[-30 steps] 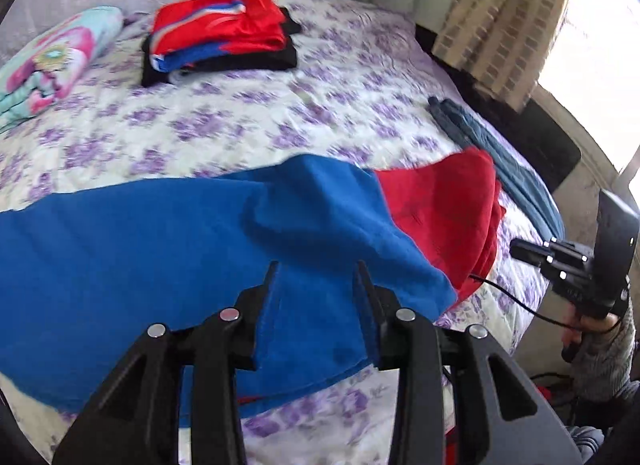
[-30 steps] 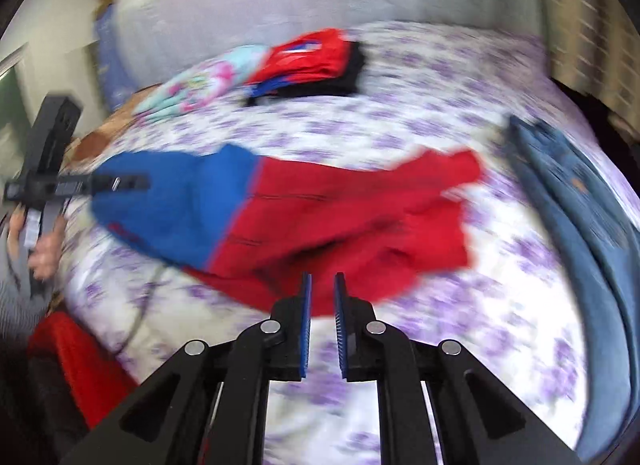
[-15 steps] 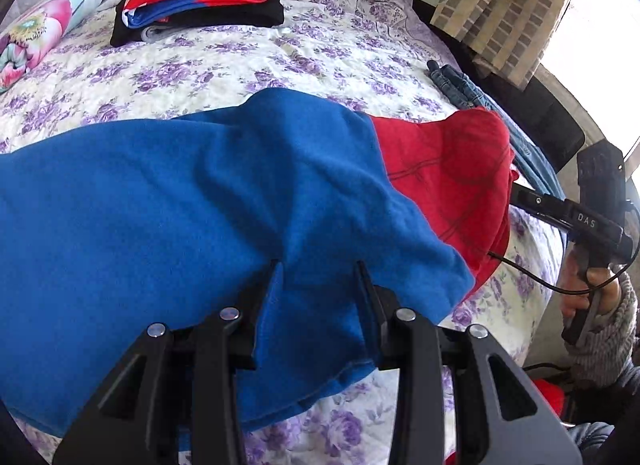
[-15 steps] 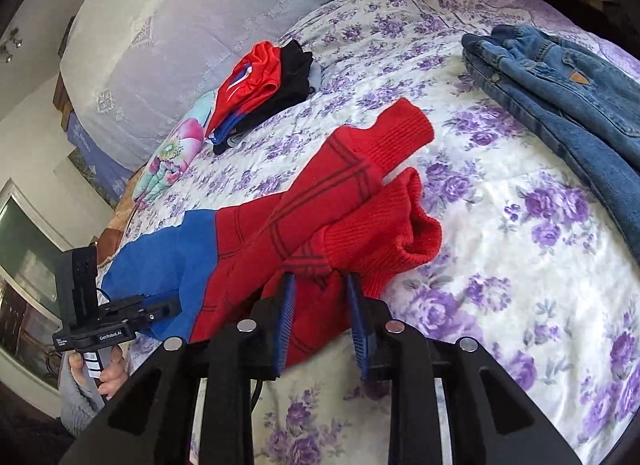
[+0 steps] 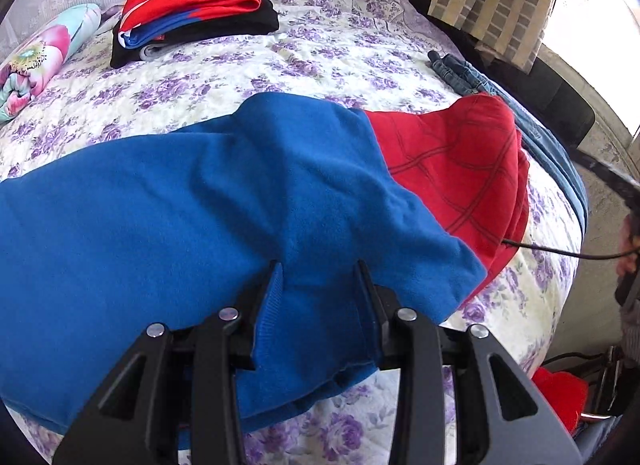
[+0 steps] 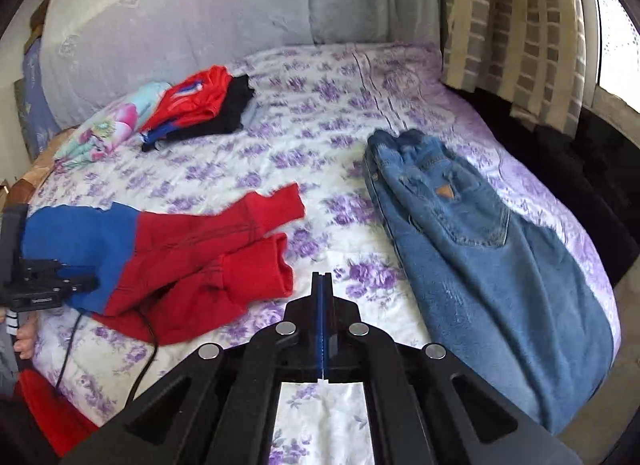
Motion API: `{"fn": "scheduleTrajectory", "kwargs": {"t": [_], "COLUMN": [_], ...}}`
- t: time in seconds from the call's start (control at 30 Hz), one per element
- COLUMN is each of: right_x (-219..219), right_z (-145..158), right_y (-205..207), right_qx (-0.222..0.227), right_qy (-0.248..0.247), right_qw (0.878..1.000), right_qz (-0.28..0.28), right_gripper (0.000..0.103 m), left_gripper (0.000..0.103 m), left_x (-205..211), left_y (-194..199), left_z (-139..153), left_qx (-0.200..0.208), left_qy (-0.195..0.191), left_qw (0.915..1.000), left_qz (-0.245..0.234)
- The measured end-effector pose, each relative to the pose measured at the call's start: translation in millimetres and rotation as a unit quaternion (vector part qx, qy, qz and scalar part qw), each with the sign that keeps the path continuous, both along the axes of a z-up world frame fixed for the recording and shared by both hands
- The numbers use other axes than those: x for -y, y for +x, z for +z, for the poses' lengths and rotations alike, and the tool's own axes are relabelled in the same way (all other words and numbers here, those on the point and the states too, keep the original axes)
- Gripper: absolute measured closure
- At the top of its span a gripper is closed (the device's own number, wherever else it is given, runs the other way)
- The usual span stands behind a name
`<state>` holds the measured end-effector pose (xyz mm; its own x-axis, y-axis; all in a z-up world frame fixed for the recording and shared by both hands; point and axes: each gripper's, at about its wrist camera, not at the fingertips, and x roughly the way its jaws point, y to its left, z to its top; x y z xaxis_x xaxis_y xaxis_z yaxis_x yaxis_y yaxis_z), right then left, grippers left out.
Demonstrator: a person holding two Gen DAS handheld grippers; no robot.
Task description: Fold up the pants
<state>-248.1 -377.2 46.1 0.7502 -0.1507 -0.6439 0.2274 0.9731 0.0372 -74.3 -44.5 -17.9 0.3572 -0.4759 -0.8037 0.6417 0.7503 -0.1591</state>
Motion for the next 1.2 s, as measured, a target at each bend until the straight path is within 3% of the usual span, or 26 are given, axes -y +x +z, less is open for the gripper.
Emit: {"fn": "scheduleTrajectory", "kwargs": {"t": [0.07,0.13,0.27,0.37,0.4,0.47,0.53,0.67,0.77,0.9,1.1,1.2], "right_x": [-5.4,3.0,42.4,59.9,60.7,44.4,20.5,-17.0,-31.3,-32.6,-18.4,-22.1], "right_z": [21.0,38.3,72.9,86.2,89.7,88.0,66.3,3.6,-32.1,-56.4,-78.3,-75.5], "right_y": [-15.7,-34.1,-96.8,-136.6,-134.5,-123.1,-97.7,-39.7,0.0,35.8,63.0,61.1], "right_qx": [0.020,0.039,0.065,0.056,0.048,0.053,0.027,-0.004,-0.021,-0.036,-0.034,-0.015], "right_qy": [-0.040,-0.045,-0.069,-0.102,-0.112,-0.111,-0.089,0.011,0.074,0.137,0.223,0.223], "right_qw": [0.999,0.998,0.986,0.972,0.971,0.979,0.991,1.000,0.996,0.989,0.973,0.973], "right_qz": [-0.005,-0.030,-0.139,-0.206,-0.205,-0.165,-0.098,0.004,0.038,0.047,0.040,0.053], "right_gripper": [0.103,0.103,0.103,0.099,0.099,0.097,0.080,0.080,0.080,0.077,0.063,0.090], "left_gripper": [0.067,0.066,0.066,0.066,0.066,0.066,0.066,0.066,0.066,0.065,0.062,0.062], "left_x": [0.0,0.4,-0.1,0.3,0.5,0.1,-1.4,-0.1,0.8,0.0,1.9,1.4], "left_y": [0.9,1.1,0.7,-0.8,-2.0,-4.8,-5.3,-6.0,-6.3,-6.6,-5.4,-5.4], "left_z": [-0.3,-0.4,-0.8,-0.7,-0.8,-0.7,-1.1,-0.5,-0.5,-1.4,-2.8,-3.0], "left_qx": [-0.002,0.000,0.005,0.008,0.011,0.018,0.019,0.021,0.023,0.026,0.030,0.032], "left_qy": [-0.002,-0.001,0.000,0.000,0.000,0.000,-0.003,0.000,0.003,0.001,0.000,0.000], "left_qw": [1.0000,1.0000,1.0000,1.0000,0.9999,0.9998,0.9998,0.9998,0.9997,0.9996,0.9995,0.9995], "left_qz": [0.001,-0.001,-0.006,-0.003,-0.003,0.000,0.003,0.004,0.003,0.003,0.003,0.002]}}
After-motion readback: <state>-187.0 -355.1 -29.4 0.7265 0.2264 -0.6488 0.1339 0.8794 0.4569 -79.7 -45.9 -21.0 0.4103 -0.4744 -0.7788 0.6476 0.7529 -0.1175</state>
